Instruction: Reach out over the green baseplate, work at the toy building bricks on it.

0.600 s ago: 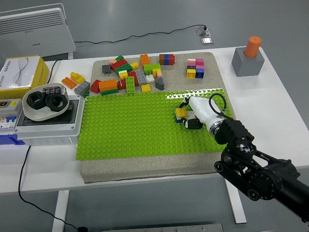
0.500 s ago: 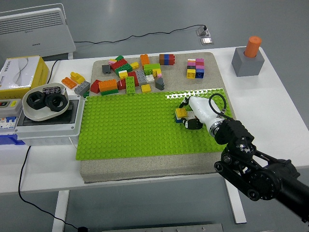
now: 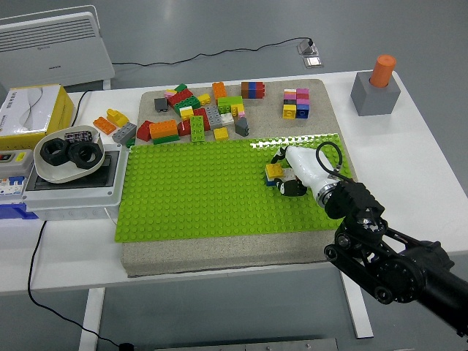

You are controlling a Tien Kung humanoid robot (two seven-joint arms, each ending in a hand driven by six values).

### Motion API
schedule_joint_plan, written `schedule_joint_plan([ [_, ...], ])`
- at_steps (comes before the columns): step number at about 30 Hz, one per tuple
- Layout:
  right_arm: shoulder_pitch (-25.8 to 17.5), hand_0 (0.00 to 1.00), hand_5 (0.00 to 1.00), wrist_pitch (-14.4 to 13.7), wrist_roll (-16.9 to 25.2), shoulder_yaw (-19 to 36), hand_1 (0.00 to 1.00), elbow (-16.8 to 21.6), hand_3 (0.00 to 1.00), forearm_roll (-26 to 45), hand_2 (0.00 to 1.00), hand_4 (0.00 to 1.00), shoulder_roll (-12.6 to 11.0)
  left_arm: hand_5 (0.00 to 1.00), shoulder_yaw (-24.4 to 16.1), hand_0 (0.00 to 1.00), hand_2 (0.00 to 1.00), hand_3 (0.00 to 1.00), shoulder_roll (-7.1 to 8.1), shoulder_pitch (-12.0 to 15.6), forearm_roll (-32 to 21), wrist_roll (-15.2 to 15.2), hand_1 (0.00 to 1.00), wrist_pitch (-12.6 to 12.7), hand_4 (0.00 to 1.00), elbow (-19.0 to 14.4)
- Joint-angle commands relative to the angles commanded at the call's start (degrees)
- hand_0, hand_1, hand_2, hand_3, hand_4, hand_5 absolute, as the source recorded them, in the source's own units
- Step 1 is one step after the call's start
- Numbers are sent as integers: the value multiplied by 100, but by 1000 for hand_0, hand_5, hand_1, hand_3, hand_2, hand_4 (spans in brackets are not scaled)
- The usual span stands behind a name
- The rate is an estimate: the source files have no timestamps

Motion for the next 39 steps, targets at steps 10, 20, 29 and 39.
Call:
schedule_joint_plan([
  [10,16,722,128,0,-13,-34,700,-8,627,-16,754,626,4,286,-13,690,412,556,0,2,13,0,507,3,357,0],
  [20,23,724,136,5,-20,-49,699,-16,628,-1,756,633,-3,285,-13,690,410,557,3,8,19,2,507,2,357,0],
  [29,22,725,139,11,-20,-58,700,-22,629,38,756,635,-9,285,3,690,410,556,6,12,21,6,506,-3,357,0],
  [39,21,725,144,2,-14,-73,700,-31,640,84,758,643,-14,284,11,690,410,557,11,17,18,6,506,-6,357,0],
])
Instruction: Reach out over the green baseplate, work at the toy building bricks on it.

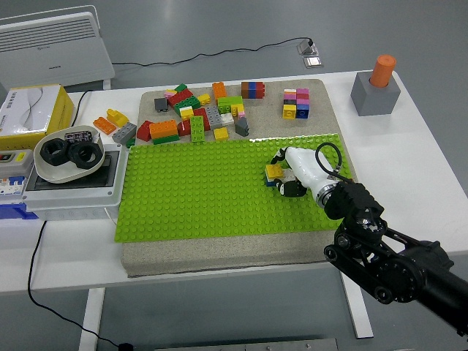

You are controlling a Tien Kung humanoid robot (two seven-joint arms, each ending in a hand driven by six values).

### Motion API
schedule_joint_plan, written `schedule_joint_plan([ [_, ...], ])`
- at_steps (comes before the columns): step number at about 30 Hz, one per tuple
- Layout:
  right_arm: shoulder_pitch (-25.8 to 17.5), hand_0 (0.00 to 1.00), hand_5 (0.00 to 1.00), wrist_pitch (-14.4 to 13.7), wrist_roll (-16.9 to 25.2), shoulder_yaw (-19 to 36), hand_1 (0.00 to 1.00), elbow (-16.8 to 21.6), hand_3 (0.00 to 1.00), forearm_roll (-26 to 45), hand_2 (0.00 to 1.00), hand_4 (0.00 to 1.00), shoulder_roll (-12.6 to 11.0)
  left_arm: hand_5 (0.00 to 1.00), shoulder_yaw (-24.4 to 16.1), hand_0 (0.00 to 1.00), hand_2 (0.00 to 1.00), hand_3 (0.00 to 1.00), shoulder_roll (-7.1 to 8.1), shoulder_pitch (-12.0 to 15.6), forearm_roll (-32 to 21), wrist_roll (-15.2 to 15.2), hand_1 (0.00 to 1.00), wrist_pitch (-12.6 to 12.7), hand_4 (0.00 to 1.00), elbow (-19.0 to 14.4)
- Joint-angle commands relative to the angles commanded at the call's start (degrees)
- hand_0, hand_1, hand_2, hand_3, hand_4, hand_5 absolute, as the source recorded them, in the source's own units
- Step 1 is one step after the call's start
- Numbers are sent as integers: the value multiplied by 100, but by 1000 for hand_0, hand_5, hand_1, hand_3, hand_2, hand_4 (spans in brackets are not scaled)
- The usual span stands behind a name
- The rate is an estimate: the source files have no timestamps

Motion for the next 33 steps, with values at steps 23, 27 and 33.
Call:
schedule_joint_plan([
  [23,7,728,163,-16,4,-5,700,1,652,8,761,666,7,280,-23,690,408,556,4,-4,5,-4,506,14,356,0],
  [27,7,727,167,-19,6,-8,701,1,655,12,761,669,9,279,-22,690,408,556,3,-3,2,-4,507,17,356,0],
  [33,9,727,167,-15,0,-10,701,-6,655,6,761,669,9,279,-23,690,408,556,2,-6,-7,-5,507,20,356,0],
])
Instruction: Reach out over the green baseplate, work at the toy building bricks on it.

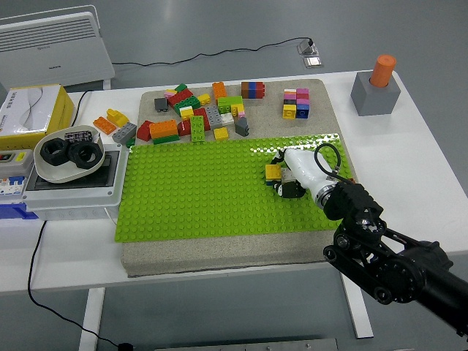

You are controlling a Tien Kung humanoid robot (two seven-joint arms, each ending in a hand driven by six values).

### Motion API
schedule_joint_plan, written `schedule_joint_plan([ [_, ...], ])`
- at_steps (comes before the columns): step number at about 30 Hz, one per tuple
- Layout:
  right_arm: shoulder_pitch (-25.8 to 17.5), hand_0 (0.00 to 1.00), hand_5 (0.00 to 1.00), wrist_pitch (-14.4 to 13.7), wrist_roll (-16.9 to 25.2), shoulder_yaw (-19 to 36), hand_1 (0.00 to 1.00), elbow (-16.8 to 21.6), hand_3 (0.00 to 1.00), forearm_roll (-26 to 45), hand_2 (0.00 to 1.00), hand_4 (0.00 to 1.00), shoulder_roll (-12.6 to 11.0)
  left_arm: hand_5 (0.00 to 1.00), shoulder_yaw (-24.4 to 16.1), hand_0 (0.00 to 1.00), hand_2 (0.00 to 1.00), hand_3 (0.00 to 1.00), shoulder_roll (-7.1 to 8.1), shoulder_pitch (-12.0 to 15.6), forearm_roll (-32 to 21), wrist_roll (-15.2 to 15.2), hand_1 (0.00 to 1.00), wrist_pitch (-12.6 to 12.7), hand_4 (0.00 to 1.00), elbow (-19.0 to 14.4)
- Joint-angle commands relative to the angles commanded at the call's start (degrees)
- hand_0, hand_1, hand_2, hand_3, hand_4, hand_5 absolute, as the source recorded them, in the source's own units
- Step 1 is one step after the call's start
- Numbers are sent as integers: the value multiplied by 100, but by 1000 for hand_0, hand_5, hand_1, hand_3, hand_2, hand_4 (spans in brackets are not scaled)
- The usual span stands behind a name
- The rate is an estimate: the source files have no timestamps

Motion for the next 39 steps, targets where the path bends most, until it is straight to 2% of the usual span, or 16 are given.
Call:
schedule_joint_plan([
  [39,-20,727,156,26,3,56,702,8,668,12,764,681,-39,278,-23,690,406,555,-6,0,10,-9,506,15,352,0],
])
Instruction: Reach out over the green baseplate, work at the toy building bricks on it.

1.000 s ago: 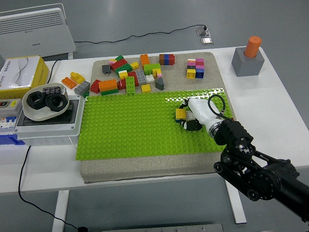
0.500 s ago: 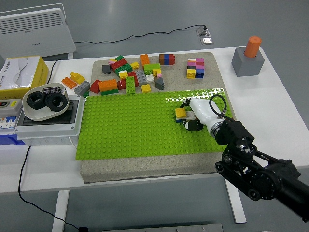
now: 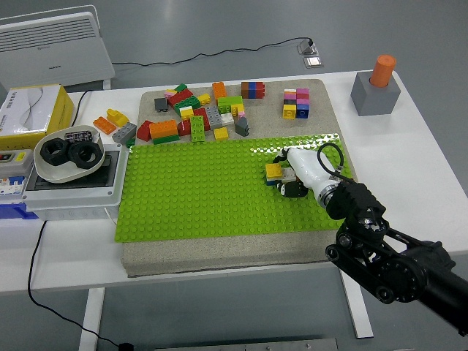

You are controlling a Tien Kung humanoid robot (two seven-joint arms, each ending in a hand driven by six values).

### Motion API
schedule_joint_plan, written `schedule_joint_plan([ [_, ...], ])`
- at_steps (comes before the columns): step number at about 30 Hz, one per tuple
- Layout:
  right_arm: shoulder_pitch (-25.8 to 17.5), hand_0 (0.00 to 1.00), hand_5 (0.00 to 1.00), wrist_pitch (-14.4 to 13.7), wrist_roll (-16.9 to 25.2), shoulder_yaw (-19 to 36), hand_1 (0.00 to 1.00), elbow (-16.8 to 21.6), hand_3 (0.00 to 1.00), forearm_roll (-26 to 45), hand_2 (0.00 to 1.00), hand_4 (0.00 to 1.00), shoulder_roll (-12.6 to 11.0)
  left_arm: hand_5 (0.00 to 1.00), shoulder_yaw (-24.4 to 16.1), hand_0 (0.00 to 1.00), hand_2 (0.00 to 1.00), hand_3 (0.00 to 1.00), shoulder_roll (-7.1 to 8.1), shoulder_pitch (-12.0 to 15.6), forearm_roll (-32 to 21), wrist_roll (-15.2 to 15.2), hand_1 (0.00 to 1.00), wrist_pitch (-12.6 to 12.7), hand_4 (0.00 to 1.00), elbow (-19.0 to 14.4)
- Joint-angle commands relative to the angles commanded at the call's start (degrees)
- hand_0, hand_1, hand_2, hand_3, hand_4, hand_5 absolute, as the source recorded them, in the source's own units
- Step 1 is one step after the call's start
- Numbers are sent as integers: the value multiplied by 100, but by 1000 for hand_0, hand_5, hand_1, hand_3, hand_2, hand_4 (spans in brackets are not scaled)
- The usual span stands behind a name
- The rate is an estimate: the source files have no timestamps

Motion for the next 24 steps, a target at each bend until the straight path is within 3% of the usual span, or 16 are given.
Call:
schedule_joint_plan([
  [24,-20,732,154,35,-26,46,705,118,732,-59,771,702,-29,279,-3,690,405,555,1,6,3,4,508,-2,356,0],
])
